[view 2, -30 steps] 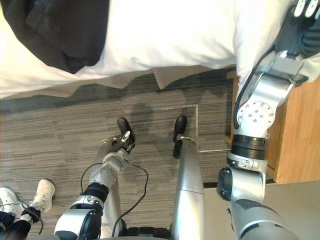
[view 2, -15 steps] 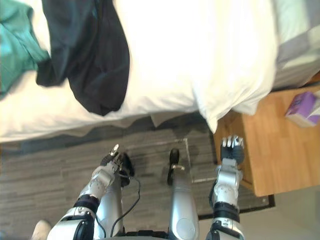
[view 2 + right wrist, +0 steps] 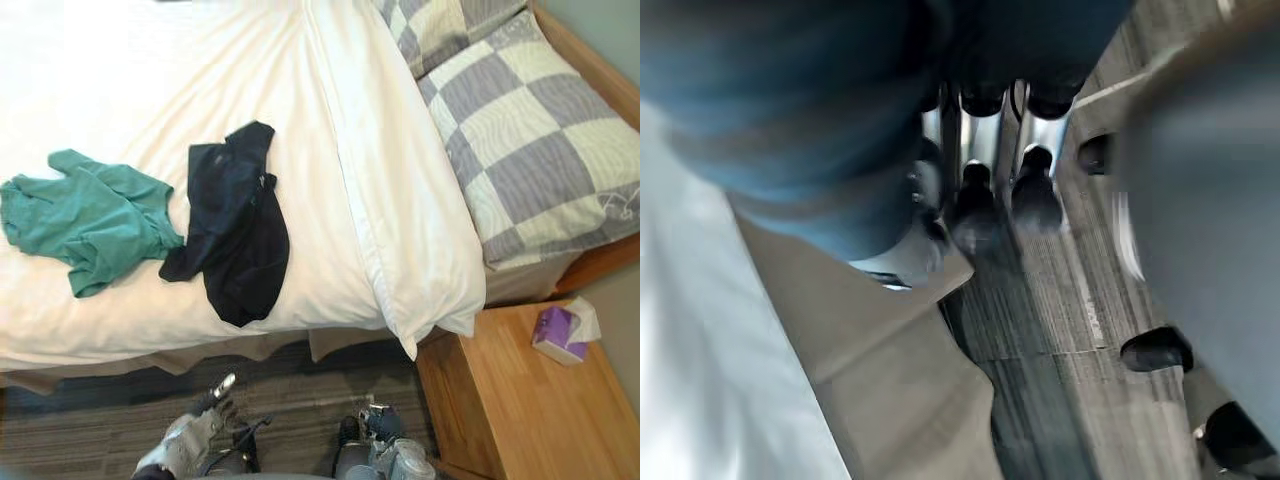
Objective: Tidy the bed and pick cloth on bed and put in laundry
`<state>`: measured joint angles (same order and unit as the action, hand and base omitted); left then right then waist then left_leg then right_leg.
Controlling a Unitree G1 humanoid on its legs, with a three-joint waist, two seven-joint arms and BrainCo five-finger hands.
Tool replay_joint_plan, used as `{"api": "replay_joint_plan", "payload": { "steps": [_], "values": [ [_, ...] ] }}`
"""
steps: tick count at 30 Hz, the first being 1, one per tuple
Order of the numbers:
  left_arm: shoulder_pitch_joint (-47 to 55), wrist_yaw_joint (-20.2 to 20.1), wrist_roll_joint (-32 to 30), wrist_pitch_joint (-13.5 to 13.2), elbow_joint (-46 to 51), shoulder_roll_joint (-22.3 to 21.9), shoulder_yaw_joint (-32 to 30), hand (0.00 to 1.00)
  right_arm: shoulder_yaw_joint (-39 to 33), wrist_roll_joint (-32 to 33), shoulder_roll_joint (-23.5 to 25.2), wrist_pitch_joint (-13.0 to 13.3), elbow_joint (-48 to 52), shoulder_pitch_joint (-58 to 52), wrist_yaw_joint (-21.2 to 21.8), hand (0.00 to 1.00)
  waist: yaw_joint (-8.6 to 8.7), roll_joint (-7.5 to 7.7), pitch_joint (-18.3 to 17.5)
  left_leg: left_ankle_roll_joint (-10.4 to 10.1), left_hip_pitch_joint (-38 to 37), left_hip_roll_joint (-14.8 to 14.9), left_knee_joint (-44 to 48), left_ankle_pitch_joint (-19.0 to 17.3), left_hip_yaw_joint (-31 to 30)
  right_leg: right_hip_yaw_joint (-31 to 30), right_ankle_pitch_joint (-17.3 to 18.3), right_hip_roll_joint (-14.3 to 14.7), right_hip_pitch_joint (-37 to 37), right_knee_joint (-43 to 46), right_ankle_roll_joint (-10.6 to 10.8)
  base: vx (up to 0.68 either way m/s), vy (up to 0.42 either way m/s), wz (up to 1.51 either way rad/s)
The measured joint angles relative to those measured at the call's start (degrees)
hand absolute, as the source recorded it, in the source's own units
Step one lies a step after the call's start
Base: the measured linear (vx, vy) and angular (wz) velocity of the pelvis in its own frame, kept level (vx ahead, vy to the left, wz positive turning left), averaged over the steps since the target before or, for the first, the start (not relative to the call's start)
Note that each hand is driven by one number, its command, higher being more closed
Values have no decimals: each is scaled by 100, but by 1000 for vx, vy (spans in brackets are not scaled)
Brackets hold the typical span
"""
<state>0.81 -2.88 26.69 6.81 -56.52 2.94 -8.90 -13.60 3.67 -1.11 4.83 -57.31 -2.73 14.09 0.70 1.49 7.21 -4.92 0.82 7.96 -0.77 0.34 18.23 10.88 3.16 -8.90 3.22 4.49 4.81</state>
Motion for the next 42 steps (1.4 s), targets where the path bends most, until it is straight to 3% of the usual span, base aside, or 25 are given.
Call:
{"api": "replay_joint_plan", "payload": {
  "steps": [5, 8, 10, 13, 14, 15, 16, 17, 18, 20, 21, 22, 24, 25, 26, 27, 29, 31, 32, 33, 34, 35, 36, 37, 42],
  "values": [
    [345, -23, -287, -263, -140, 97, -24, 0, 113, 160, -121, -319, -269, -20, 109, 0, -29, -30, -143, 15, -277, -112, -255, 83, -40, 90, -12, -35, -254, -139, 36, 15, 23, 7],
    [359, 147, -383, -297, -148, 104, -180, 0, 189, 182, -154, -315, -311, 23, 97, 0, -35, -33, 58, 100, 179, -30, 969, -538, -133, 92, 249, -150, -170, 383, 79, -25, 35, 11],
    [322, 425, -501, -428, -108, 43, -302, 0, 143, 526, -316, -319, -154, 56, -3, 0, 9, -136, 241, 162, 840, 239, 2317, -1172, -158, 103, 739, -294, 308, 1405, 118, -138, 46, 21],
    [284, 649, -468, -704, -60, 11, -691, 0, 79, 867, -370, -326, 48, 77, -148, 0, -37, 7, 383, 239, 1246, 213, 2836, -1495, -9, -108, 1169, -599, 1012, 2480, 112, -119, 74, -1],
    [277, 712, -413, -768, -43, 12, -998, 0, 38, 890, -339, -333, 97, 134, -169, 0, -49, 194, 458, 123, 1267, 389, 3115, -1741, 436, -296, 1196, -752, 1260, 2647, 82, -71, 56, -21],
    [271, 731, -319, -787, 0, -7, -1146, 0, -4, 894, -319, -336, 137, 156, -172, 0, -31, 222, 491, 321, 1373, 652, 3612, -1884, 774, -370, 1208, -834, 1369, 2768, 62, -84, 130, -30],
    [269, 777, -266, -869, 119, 57, -1221, 0, -98, 887, -376, -344, 191, 207, -193, 0, 2, 327, 551, 457, 1421, 1111, 4240, -1899, 752, -595, 1221, -1064, 1695, 3041, 44, -79, 154, -17],
    [275, 837, -284, -904, 123, 80, -1229, 0, -117, 895, -451, -334, 197, 225, -205, 0, 51, 333, 557, 393, 1397, 1409, 4225, -1824, 602, -731, 1205, -1202, 1834, 3116, 77, -83, 192, -11],
    [310, 915, -310, -967, 99, 86, -1278, 0, -152, 894, -495, -335, 216, 238, -227, 0, 92, 330, 558, 327, 1367, 1601, 4140, -1709, 458, -804, 1196, -1317, 1915, 3163, 136, -71, 274, 21],
    [562, 922, -267, -1354, 122, 157, -1348, 0, -258, 897, -706, -391, 241, 218, -451, 0, 182, 389, 566, 151, 1203, 2174, 3404, -875, -87, -1168, 1209, -1987, 2172, 3340, 605, -113, 484, 46],
    [593, 898, -247, -1436, 129, 167, -1335, 0, -359, 889, -768, -444, 236, 215, -531, 0, 165, 390, 561, 108, 1195, 2235, 3269, -661, -233, -1251, 1158, -2162, 2216, 3338, 750, -156, 651, 51],
    [656, 798, -160, -1588, 126, 177, -1305, 0, -529, 816, -879, -563, 211, 188, -658, 0, 153, 362, 549, -73, 1171, 2351, 3137, -356, -487, -1351, 1014, -2472, 2229, 3208, 897, -151, 701, 38],
    [708, 643, -24, -1650, 85, 91, -1189, 0, -921, 613, -913, -583, 231, 39, -738, 0, 143, 200, 459, -575, 1011, 2297, 3094, -358, -626, -1263, 230, -2840, 1830, 2223, 902, -181, 958, 16],
    [739, 561, 90, -1635, 26, -66, -1115, 0, -1169, 386, -906, -478, 238, -55, -762, 0, 139, -7, 347, -1033, 929, 2146, 3124, -591, -503, -1369, -985, -2882, 1656, 1480, 628, -181, 905, -13],
    [720, 574, 203, -1616, -142, -135, -1003, 0, -1368, 250, -856, -362, 226, -119, -797, 0, 116, -213, 212, -1078, 881, 2129, 3058, -1450, -252, -1443, -2128, -2831, 1611, 899, 231, -292, 1147, -29],
    [606, 556, 182, -1645, -301, 81, -1008, 0, -1493, 257, -541, -325, 57, -46, -851, 0, 5, -23, 333, -962, 959, 1955, 3572, -1676, -46, -1521, -2692, -2950, 1651, 767, -73, -235, 997, -17],
    [520, 429, -249, -1437, -232, 410, -819, 0, -1333, 260, -244, -298, -130, -173, -815, 0, -3, 70, 289, -942, 1002, 1907, 3727, -1790, 34, -781, -1289, -2457, 1511, 1978, 281, -110, 821, -2],
    [427, 319, -1204, -1050, -98, 458, -314, 0, -868, 179, -198, -251, -454, -139, -561, 0, 20, 106, 243, -706, 656, 1659, 3084, -1636, 369, 181, 127, -1537, 1337, 2929, 597, 23, 665, -23],
    [313, 306, -1395, -933, -104, 452, -172, 0, -741, 178, -230, -219, -471, -114, -477, 0, 48, 111, 238, -603, 552, 1525, 2790, -1500, 474, 266, 401, -1219, 1332, 3024, 631, 37, 566, -27],
    [192, 271, -1644, -706, -95, 403, 78, 0, -460, 174, -262, -180, -428, -50, -328, 0, 187, 57, 198, -400, 401, 1252, 2083, -1127, 638, 403, 805, -443, 1312, 2925, 408, 42, 459, -3],
    [44, 192, -1792, -427, -104, 342, 324, 0, -215, 165, -304, -110, -321, -35, -236, 0, 326, -28, 162, -238, 307, 978, 1393, -703, 662, 415, 968, 245, 1221, 2333, 125, 39, 400, 10],
    [-69, 139, -1847, -306, -93, 309, 445, 0, -113, 140, -323, -56, -298, -40, -171, 0, 376, -43, 159, -180, 265, 805, 1105, -528, 663, 399, 1011, 495, 1141, 1924, -41, 33, 378, 19],
    [-299, 64, -1889, -73, -106, 213, 643, 0, 47, 54, -357, 64, -273, -24, -61, 0, 439, -66, 158, -106, 178, 515, 742, -377, 638, 282, 766, 625, 887, 1282, -738, -9, 343, 7],
    [-409, 59, -1950, 105, -97, 65, 786, 0, 114, 50, -424, 179, -283, 14, -30, 0, 454, -218, 166, -41, 85, 369, 514, -251, 642, 183, 546, 610, 795, 1045, -609, -20, 326, 0],
    [-352, 510, -1731, 262, -107, -45, 751, 0, 653, 71, -255, 525, -199, 17, -134, 0, 389, -96, 82, 53, -190, 148, 547, -95, 699, -9, 240, 474, 358, 555, -529, -37, 116, -16]
  ]
}}
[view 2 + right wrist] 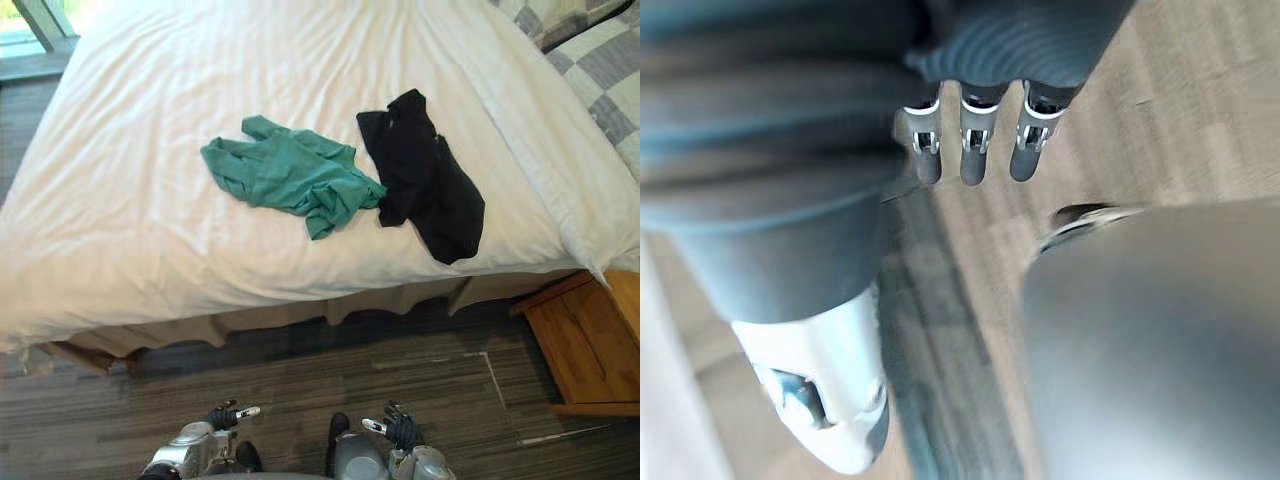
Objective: Tidy the bed and pick cloth on bed and put in laundry
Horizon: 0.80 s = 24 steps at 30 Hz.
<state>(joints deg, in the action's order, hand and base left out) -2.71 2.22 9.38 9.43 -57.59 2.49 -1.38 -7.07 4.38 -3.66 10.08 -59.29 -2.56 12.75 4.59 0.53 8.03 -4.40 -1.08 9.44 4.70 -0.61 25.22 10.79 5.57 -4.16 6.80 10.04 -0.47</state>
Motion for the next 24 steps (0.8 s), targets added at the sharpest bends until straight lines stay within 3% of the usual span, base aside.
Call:
{"api": "replay_joint_plan", "payload": {
  "steps": [3, 4, 6, 7, 10, 11, 12, 14, 17, 19, 21, 24],
  "values": [
    [274, 55, 196, -341, 56, -115, -533, 0, 197, -96, 183, -88, 71, -4, -100, 0, -223, 139, -37, -30, 145, 91, 928, -41, 227, -233, -35, -105, -203, -120, 13, -85, 10, -32],
    [323, 18, 187, -617, 111, -170, -789, 0, 279, -196, 162, -97, 100, -7, -138, 0, -244, 132, -15, -38, 312, 268, 1645, -85, 221, -309, -21, -143, -340, -156, 19, -112, 25, -39],
    [495, 7, 230, -909, 232, -277, -1103, 0, 482, -472, 86, -128, 150, -8, -178, 0, -328, 68, -9, -16, 559, 553, 2553, -126, 170, -496, -5, -56, -467, -197, -9, -96, 52, -59],
    [619, -40, 254, -1053, 224, -358, -1284, 0, 584, -585, 5, -206, 222, -37, -185, 0, -368, -108, -119, 19, 464, 618, 2566, -290, 43, -577, -12, 35, -497, -209, 3, -20, 58, -56],
    [656, -213, 253, -1181, 218, -493, -1312, 0, 580, -690, -3, -338, 255, -19, -181, 0, -395, -171, -203, -32, -67, 264, 1159, -408, 53, -718, -145, 82, -375, -321, 83, 0, 90, -22],
    [638, -250, 246, -1220, 201, -603, -1275, 0, 577, -780, -37, -382, 219, 26, -179, 0, -389, -295, -276, -3, -176, 207, 547, -443, 70, -646, -345, 177, -284, -519, 95, 21, 46, 24],
    [613, -267, 241, -1226, 187, -652, -1273, 0, 571, -798, -53, -407, 191, 51, -180, 0, -391, -331, -285, -13, -202, 217, 312, -490, 72, -590, -445, 234, -269, -617, 105, 18, 95, 33],
    [518, -351, 233, -1233, 165, -659, -1277, 0, 538, -794, -8, -430, 62, 101, -193, 0, -471, -249, -218, -52, -193, 225, 136, -512, 67, -490, -736, 283, -388, -969, 63, 0, 78, 20],
    [550, -385, 239, -1242, 101, -624, -1324, 0, 431, -757, 33, -439, -4, 78, -237, 0, -532, -250, -233, -52, -454, 140, 27, -514, 18, -466, -804, 244, -771, -1217, 60, -1, 29, 6],
    [580, -470, 241, -1207, 25, -650, -1262, 0, 247, -696, 36, -471, 7, 62, -335, 0, -516, -363, -322, -45, -489, 63, -94, -520, -59, -391, -763, 187, -786, -1209, 102, -20, 27, 13],
    [580, -487, 234, -1178, 15, -639, -1213, 0, 128, -557, 38, -493, -2, 64, -399, 0, -543, -375, -314, -39, -473, 36, -156, -529, -64, -369, -632, 147, -628, -943, 130, -8, 11, 4],
    [572, -470, 108, -1127, 3, -448, -1015, 0, 72, -298, 90, -539, -6, 162, -445, 0, -538, -236, -227, -32, -536, -124, -164, -530, -54, -375, 60, -106, 46, 551, 180, 0, 0, 0]
  ]
}}
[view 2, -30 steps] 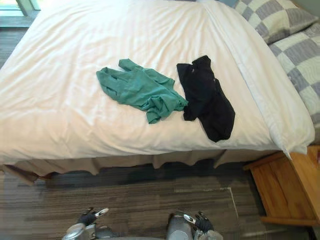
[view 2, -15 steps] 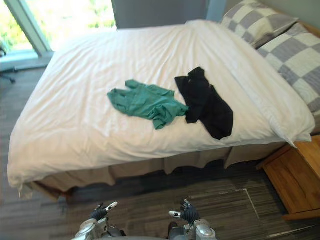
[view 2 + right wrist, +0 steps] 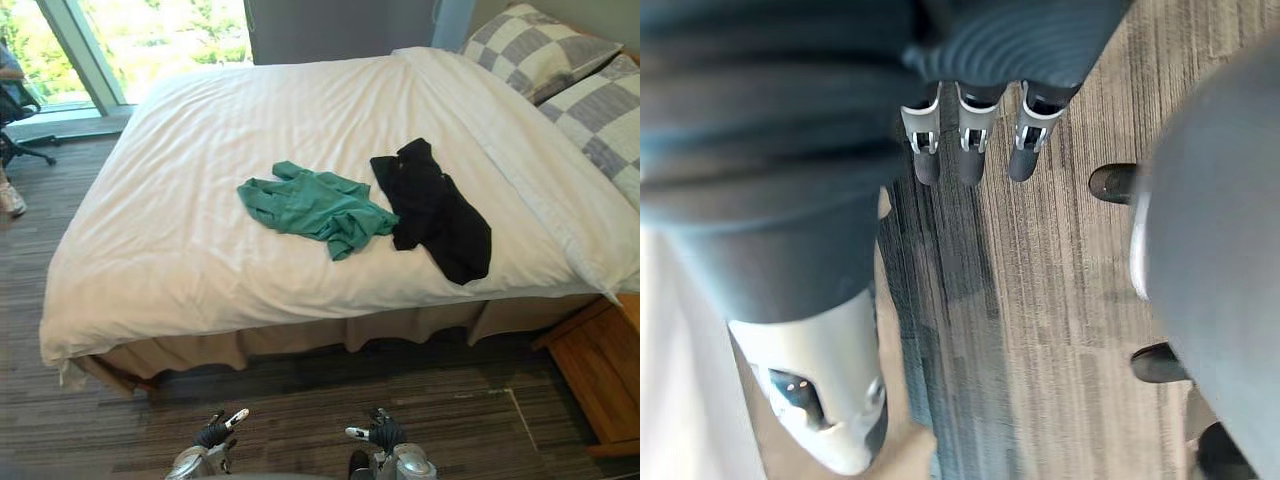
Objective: Tidy the bed and pick cloth on bed and put in laundry
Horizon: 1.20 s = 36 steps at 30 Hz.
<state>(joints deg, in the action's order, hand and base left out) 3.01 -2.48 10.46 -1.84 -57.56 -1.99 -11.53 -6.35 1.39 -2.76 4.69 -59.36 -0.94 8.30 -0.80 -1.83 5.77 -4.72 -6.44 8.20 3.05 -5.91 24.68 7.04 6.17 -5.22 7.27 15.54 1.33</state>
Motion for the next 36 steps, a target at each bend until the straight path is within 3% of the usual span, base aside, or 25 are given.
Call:
{"api": "replay_joint_plan", "payload": {
  "steps": [1, 4, 7, 8, 11, 13, 16, 20, 22, 24, 25, 26, 28, 29, 30, 31, 32, 36],
  "values": [
    [-34, 1, -2, 15, -6, 104, 122, 0, -2, 43, -1, -1, -24, 46, 0, 0, 24, 66, 49, 18, -72, -67, 4, 18, 23, 29, 114, -109, 143, 343, 29, 7, -4, -4],
    [-64, 23, -2, 62, -134, 201, 148, 0, -2, 79, -1, 3, -98, 98, 15, 0, 19, 97, 75, 24, -124, -98, 1, 23, 155, 252, 102, -174, 199, 289, 17, -2, 13, -20],
    [-124, 51, 3, 220, -245, 242, 183, 0, -21, 184, -18, 2, -147, 114, 43, 0, 82, 14, 129, 24, -171, -64, -2, 25, 139, 246, -246, -23, -150, -387, 47, -5, 35, -10],
    [-127, 53, 0, 292, -241, 245, 205, 0, -34, 210, -20, 9, -196, 116, 43, 0, 103, -9, 131, 33, -134, -35, -13, 33, 144, 169, -582, 108, -366, -976, 56, -32, 19, -14],
    [-174, 55, -53, 381, -223, 283, 127, 0, 1, 351, 48, 86, -273, 121, 44, 0, 51, 109, 145, 86, -3, -108, -202, 151, 311, 21, -1159, 136, -531, -1923, 53, -80, 9, -26],
    [-189, 58, -92, 392, -225, 276, 47, 0, 28, 410, 51, 163, -282, 116, 48, 0, 19, 128, 157, 108, 11, -172, -327, 214, 424, -1, -1286, 114, -495, -2074, 65, -73, 3, -31],
    [-182, 139, -209, 394, -233, 252, -6, 0, 137, 421, 52, 327, -261, 80, 50, 0, 30, 129, 160, 109, -190, -194, -540, 287, 560, 6, -1276, 96, -575, -2065, 58, -61, 7, -10],
    [-180, 292, -310, 397, -223, 226, -45, 0, 225, 626, 97, 335, -195, -21, 77, 0, -7, 199, 114, 52, -358, -93, -387, 143, 559, 105, -1098, 128, -804, -1997, -7, -1, -10, 4],
    [-178, 316, -230, 396, -210, 222, -119, 0, 215, 624, 126, 301, -84, -64, 126, 0, -21, 194, 120, -18, -217, 112, 294, -185, 532, 134, -827, 126, -750, -1620, -12, 23, -7, 5],
    [-181, 406, 106, 387, -168, 269, -398, 0, 247, 615, 204, 259, -42, -62, 129, 0, 3, 277, 152, -51, 316, 361, 1661, -362, 555, 159, -594, 12, -638, -1319, -23, -5, 0, 6],
    [-173, 496, 369, 367, -54, 266, -534, 0, 309, 601, 211, 256, -17, -78, 143, 0, -7, 300, 164, -49, 699, 614, 2612, -311, 543, 174, -548, -18, -669, -1297, -33, 22, -5, -15],
    [-124, 537, 581, 364, 9, 231, -539, 0, 409, 459, 178, 251, 37, -63, 152, 0, -38, 174, 210, -73, 921, 879, 3221, -270, 452, 169, -544, 28, -790, -1355, -46, 71, 17, -20],
    [-112, 516, 705, 346, 26, 239, -529, 0, 489, 248, 166, 249, 139, 21, 155, 0, -27, 203, 288, -88, 1229, 1047, 3931, -189, 404, 73, -534, -21, -914, -1373, -62, 126, 111, -10],
    [-105, 490, 705, 344, 22, 248, -522, 0, 491, 158, 163, 229, 91, 51, 156, 0, -38, 190, 279, 10, 1212, 861, 3451, -562, 430, -21, -533, -151, -921, -1419, -62, 140, 148, -5],
    [-101, 485, 704, 347, 21, 227, -505, 0, 492, 152, 161, 187, 84, 67, 158, 0, -30, 166, 272, 68, 1179, 714, 2792, -661, 500, -35, -568, -236, -912, -1480, -6, 91, 94, -9],
    [-86, 486, 704, 348, 23, 196, -481, 0, 505, 145, 157, 168, 75, 73, 164, 0, -47, 128, 263, 92, 1100, 633, 2207, -603, 527, -63, -592, -259, -899, -1499, 58, 94, 136, -21],
    [8, 481, 694, 347, 10, 55, -496, 0, 622, 120, 122, 120, 69, 73, 186, 0, -102, -90, 239, 149, 905, 640, 1076, 43, 614, -109, -666, -178, -913, -1623, 258, 80, 136, -26],
    [51, 402, 634, 384, 25, 189, -641, 0, 727, 137, 297, 71, -14, 52, 271, 0, -198, 164, 181, 255, 677, 216, 819, -40, 855, -94, -775, -519, -1134, -1853, 458, 149, 176, -4]
  ]
}}
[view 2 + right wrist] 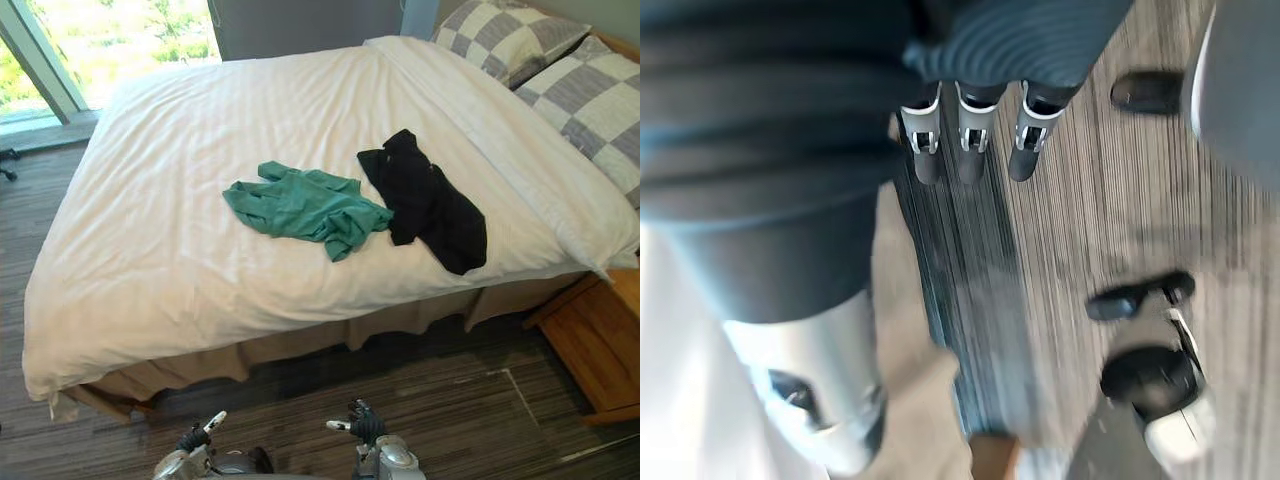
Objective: Tidy the bed and pick cloth on bed and put in laundry
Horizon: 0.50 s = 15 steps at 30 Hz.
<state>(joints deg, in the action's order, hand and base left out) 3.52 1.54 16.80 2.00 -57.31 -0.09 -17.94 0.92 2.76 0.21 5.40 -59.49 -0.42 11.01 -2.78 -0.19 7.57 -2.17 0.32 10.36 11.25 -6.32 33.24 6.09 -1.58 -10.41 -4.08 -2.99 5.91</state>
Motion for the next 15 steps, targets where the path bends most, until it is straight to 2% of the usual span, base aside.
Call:
{"api": "replay_joint_plan", "payload": {
  "steps": [2, 5, 6, 8, 9, 11, 12, 13, 14, 15],
  "values": [
    [97, -50, -52, 23, 0, 16, -3, 0, -23, 37, 38, -1, -6, -58, -7, 0, -2, 52, -37, 14, -225, -181, -248, 10, 85, 27, 64, -127, -90, 3, 84, 142, 110, -5],
    [189, -87, -71, 156, -21, 26, 96, 0, -198, 48, 39, 10, -6, -111, -29, 0, 4, 13, -120, -21, -531, -370, -604, 57, 82, 156, 103, -189, -226, -1, 117, 144, 34, -6],
    [176, -110, -89, 161, -20, 40, 243, 0, -302, 76, 38, 12, -9, -120, -58, 0, 0, 12, -123, -31, -638, -447, -777, 98, 53, 262, 214, -219, -225, 123, 135, 123, 10, 5],
    [145, -120, -269, 204, -43, 78, 462, 0, -495, 107, 34, 51, -16, -100, -147, 0, 36, 37, -106, -37, -760, -567, -983, 133, -34, 304, 538, -292, 26, 805, 106, 107, 24, 21],
    [89, -122, -301, 244, -117, 142, 670, 0, -586, 117, -41, 79, -90, -39, -252, 0, 66, 23, -98, -30, -850, -594, -1037, 138, -136, 446, 752, -391, 316, 1639, 68, 96, 17, 31],
    [63, -119, -300, 268, -149, 208, 826, 0, -701, 165, -130, 87, -199, 59, -290, 0, 165, -24, -57, 5, -1007, -534, -1089, 119, -271, 631, 939, -513, 612, 2490, -9, 93, -25, 32],
    [62, -115, -300, 281, -153, 287, 901, 0, -748, 218, -120, 125, -215, 77, -298, 0, 203, -8, 9, 9, -1104, -501, -1102, 115, -267, 724, 1148, -572, 690, 2709, -22, 98, -55, 26],
    [12, -98, -300, 277, -248, 400, 896, 0, -739, 263, -30, 171, -220, 72, -289, 0, 183, 178, 35, -17, -1240, -464, -1114, 105, -259, 783, 1152, -559, 839, 2647, -44, 98, -60, 22],
    [8, -98, -318, 286, -250, 456, 898, 0, -737, 264, 17, 183, -223, 67, -283, 0, 181, 251, 25, -55, -1264, -456, -1114, 99, -262, 767, 1065, -548, 910, 2523, -73, 108, -105, 9],
    [12, -93, -355, 285, -252, 525, 884, 0, -737, 264, 79, 192, -225, 62, -278, 0, 184, 362, 29, -144, -1325, -468, -1118, 86, -261, 697, 734, -505, 980, 2252, -157, 95, -141, -7]
  ]
}}
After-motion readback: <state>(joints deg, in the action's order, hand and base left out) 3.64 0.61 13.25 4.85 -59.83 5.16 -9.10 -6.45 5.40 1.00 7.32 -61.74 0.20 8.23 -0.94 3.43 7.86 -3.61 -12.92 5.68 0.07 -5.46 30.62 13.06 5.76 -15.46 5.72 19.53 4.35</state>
